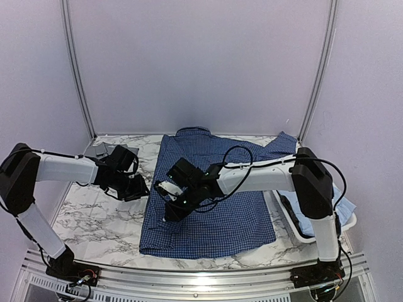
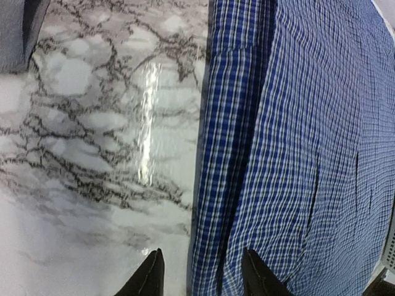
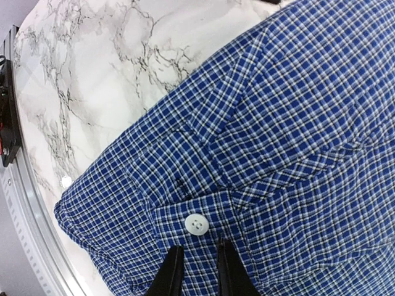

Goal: Fold and stack the long sleeve shirts
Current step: Smooth out the 1/3-folded shirt at the center of the board, then move the 1/3-folded shirt to the center of the board.

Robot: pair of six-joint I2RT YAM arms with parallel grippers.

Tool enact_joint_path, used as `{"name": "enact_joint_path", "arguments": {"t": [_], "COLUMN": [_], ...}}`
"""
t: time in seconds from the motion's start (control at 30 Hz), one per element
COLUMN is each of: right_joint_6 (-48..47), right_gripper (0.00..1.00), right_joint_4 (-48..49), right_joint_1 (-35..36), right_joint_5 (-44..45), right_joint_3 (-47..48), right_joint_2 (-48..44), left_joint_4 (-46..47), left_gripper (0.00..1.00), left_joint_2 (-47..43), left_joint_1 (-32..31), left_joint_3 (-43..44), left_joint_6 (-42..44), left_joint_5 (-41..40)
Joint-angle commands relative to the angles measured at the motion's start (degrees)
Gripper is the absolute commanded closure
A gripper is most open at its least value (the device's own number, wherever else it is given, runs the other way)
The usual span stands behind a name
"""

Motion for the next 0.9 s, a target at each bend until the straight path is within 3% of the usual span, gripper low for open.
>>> {"name": "enact_joint_path", "arguments": {"t": [0.0, 0.17, 0.47, 0.73, 0.87], "right_joint_6": [1.91, 2.98, 4.84, 4.97, 4.81], "right_gripper": [0.85, 0.84, 0.78, 0.77, 0.76], "right_joint_4": [3.28, 5.14, 7.7, 8.12, 8.04], "right_joint_1": [0.69, 0.54, -2.29, -4.86, -5.99], "right_joint_5": [1.94, 3.96, 8.0, 10.18, 11.13], "right_joint_3": [-1.73, -5.13, -10.28, -13.88, -14.85], "right_joint_2": [0.35, -2.72, -10.75, -15.71, -17.04], "left_joint_4": [2.41, 2.06, -1.91, -5.31, -7.02], "left_gripper": [0.54, 0.48, 0.49, 0.58, 0.57], "left_joint_2": [4.12, 11.4, 25.69, 29.55, 30.51], "left_joint_1": [1.51, 2.49, 3.08, 3.17, 3.17], "left_joint_3": [6.42, 15.42, 29.43, 34.66, 34.89], "left_joint_6": [3.29, 6.71, 9.78, 8.95, 8.06], "left_joint_5": [-0.97, -3.88, -7.31, -10.95, -12.99]}}
